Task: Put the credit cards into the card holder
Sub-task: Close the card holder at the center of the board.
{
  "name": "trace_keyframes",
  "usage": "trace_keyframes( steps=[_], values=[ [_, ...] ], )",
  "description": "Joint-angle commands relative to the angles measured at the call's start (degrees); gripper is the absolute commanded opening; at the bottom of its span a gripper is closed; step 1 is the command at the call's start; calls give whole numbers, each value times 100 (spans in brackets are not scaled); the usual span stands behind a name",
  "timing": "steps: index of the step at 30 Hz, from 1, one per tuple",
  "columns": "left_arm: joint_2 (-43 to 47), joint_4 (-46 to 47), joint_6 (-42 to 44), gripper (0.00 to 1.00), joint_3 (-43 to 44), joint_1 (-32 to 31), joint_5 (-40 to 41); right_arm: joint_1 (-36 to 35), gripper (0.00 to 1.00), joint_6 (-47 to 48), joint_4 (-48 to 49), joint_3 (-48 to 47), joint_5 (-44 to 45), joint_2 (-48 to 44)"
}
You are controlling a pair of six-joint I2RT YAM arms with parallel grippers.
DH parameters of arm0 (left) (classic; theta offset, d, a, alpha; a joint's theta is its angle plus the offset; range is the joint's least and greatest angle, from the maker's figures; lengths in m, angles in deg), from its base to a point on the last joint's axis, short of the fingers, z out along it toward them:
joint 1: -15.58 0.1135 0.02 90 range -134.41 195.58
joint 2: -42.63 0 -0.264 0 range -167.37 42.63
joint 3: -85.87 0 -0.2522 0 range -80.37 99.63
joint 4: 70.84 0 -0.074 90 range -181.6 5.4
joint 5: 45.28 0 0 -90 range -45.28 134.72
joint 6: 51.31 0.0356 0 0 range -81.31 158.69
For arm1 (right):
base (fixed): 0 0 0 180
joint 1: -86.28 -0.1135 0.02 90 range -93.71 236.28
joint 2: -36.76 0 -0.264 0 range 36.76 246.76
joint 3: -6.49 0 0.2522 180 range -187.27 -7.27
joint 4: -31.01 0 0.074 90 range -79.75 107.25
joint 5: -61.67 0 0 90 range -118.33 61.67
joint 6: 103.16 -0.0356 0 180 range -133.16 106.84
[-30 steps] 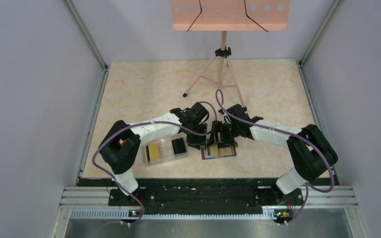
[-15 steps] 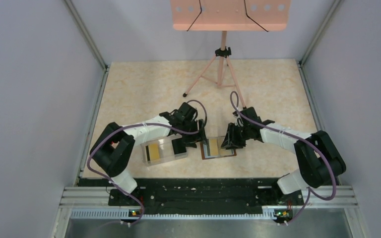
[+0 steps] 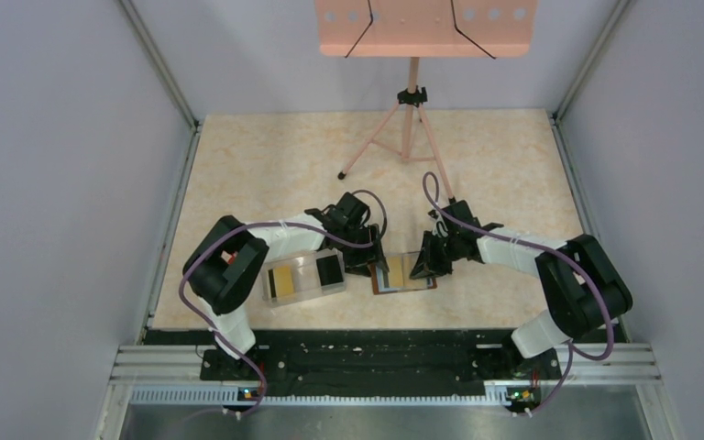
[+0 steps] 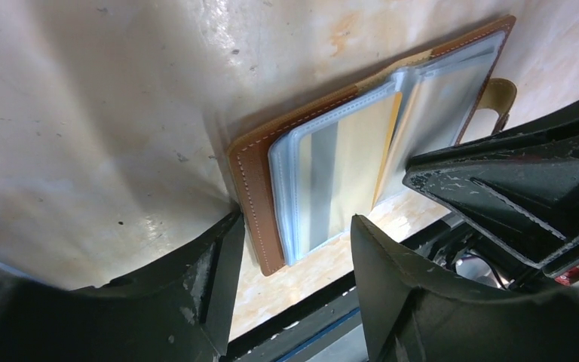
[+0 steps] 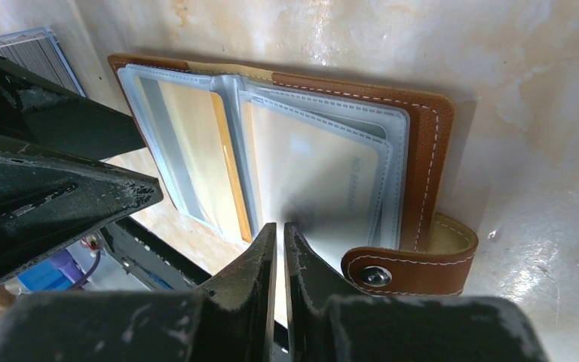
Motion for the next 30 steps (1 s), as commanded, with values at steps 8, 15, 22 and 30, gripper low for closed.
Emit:
trace_keyframes(
  steps=[8, 15, 22, 30],
  values=[
    [577, 1537, -211, 44, -408, -8, -962, 41, 8, -6, 217, 148, -1, 142],
    [640, 2870, -652, 38, -856, -7, -1396, 45, 8, 3, 242, 125, -81, 121],
    [242, 1563, -189, 23, -291, -123, -910, 46, 9, 9, 279, 115, -174, 140],
    [458, -277, 300, 0, 182, -148, 136, 5, 13, 287, -587, -316, 478, -196]
  ],
)
